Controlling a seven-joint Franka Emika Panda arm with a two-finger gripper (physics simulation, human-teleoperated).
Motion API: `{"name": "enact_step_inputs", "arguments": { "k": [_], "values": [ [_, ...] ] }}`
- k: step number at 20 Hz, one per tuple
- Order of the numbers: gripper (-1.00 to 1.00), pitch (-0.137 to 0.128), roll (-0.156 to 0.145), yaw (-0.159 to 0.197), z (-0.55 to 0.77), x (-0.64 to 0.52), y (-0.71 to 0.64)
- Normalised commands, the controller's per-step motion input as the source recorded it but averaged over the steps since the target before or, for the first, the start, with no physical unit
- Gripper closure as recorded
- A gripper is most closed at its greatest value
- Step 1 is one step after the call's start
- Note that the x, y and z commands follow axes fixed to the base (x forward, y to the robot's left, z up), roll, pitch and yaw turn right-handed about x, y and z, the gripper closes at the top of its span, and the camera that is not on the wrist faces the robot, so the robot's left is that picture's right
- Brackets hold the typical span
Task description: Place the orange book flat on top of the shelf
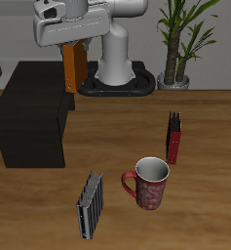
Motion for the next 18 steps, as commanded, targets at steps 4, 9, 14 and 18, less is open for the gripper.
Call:
{"name": "enact_step_inputs", "arguments": {
  "k": [4,9,14,18],
  "values": [
    [1.0,-0.017,-0.053,0.056,0.06,-0.07,-0.14],
    [1.0,-0.007,-0.049,0.085,0.07,0.01,-0.14],
    [1.0,-0.012,-0.072,0.054,0.13,-0.09,-0.32],
    [1.0,-0.004,-0.082,0.052,0.15,-0.15,-0.33]
  ]
}}
